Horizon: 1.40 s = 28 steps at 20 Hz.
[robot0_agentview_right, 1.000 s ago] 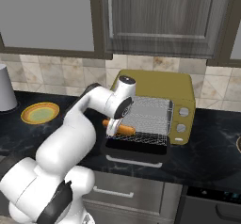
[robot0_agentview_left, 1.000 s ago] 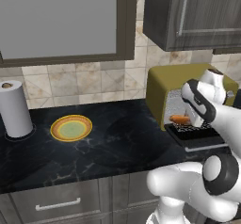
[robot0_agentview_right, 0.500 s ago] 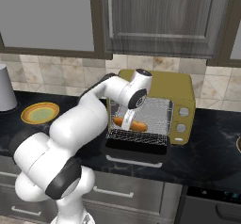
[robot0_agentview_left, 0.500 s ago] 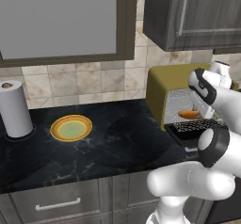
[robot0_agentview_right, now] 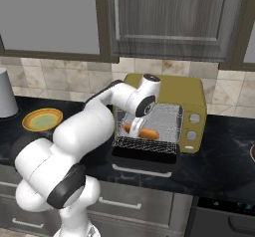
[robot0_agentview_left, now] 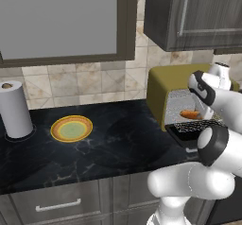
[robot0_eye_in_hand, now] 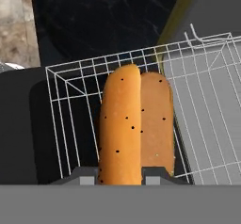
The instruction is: Open the toaster oven door. Place the hotdog bun on the bottom rack in the toaster oven and place the chicken drumstick on the top rack.
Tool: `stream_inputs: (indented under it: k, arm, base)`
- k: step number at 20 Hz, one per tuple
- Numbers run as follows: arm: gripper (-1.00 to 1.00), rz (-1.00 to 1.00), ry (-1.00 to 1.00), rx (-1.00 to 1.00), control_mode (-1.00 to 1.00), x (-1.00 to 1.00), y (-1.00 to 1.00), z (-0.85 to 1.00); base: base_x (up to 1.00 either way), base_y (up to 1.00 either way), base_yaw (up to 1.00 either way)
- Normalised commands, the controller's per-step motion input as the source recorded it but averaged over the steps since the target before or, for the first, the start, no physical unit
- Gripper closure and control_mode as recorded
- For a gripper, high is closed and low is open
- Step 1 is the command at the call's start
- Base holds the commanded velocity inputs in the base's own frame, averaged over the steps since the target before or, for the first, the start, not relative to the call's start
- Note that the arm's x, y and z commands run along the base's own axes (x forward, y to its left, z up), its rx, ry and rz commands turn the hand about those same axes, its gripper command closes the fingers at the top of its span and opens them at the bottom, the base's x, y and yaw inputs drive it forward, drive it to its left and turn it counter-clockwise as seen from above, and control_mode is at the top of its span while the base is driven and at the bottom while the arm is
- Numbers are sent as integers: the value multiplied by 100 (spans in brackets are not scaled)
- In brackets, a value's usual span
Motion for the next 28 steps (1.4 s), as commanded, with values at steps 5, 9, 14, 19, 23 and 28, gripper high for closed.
stream_inputs:
  k: [5, 9, 14, 19, 23, 28]
  arm:
    - [100, -17, -9, -5, -100, 16, -8, -12]
    - [100, -2, -9, -5, -100, 19, -13, -6]
    - [100, 0, -15, -6, -100, 18, -4, -7]
    - [100, 0, -8, -5, -100, 9, -6, -19]
    - [100, 0, -3, -4, -100, 8, 0, -27]
    - [100, 4, -1, -1, -100, -1, 0, -23]
  base:
    - [0, 0, 0]
    - [0, 0, 0]
    - [0, 0, 0]
    - [0, 0, 0]
    - [0, 0, 0]
    - [0, 0, 0]
